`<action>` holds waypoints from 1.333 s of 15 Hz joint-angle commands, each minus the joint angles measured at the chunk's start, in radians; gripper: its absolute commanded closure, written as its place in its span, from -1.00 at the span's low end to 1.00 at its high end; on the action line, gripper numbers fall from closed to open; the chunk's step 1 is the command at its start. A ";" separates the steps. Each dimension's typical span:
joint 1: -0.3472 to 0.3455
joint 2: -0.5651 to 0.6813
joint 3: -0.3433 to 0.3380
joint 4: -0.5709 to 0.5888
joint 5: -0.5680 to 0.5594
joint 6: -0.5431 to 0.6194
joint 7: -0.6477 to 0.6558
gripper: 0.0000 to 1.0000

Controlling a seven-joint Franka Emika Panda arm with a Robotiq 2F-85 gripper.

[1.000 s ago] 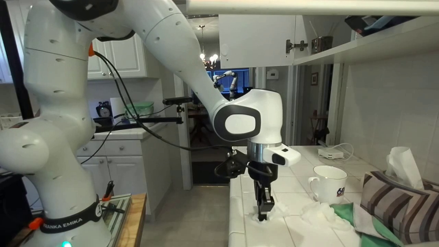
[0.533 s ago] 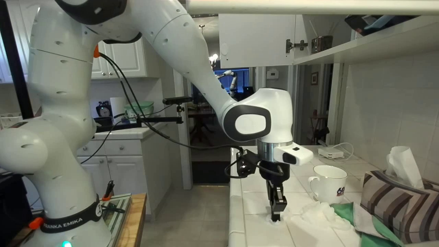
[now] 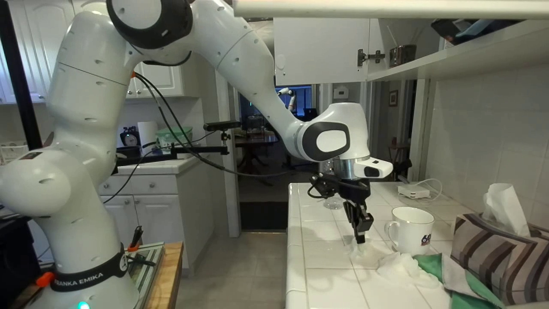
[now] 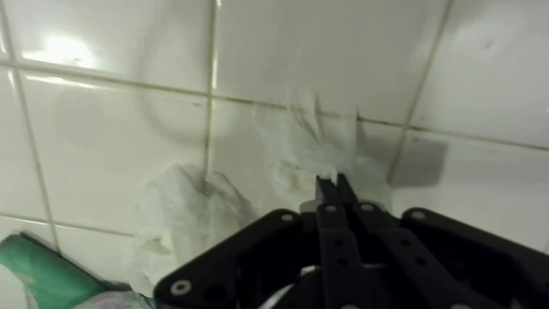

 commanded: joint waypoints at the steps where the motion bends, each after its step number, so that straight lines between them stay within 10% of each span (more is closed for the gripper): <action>1: 0.046 0.070 0.009 0.103 -0.059 0.002 0.047 1.00; 13: 0.135 0.429 0.030 0.737 -0.054 -0.134 0.023 1.00; 20: 0.049 0.583 0.150 1.019 0.060 -0.353 -0.153 1.00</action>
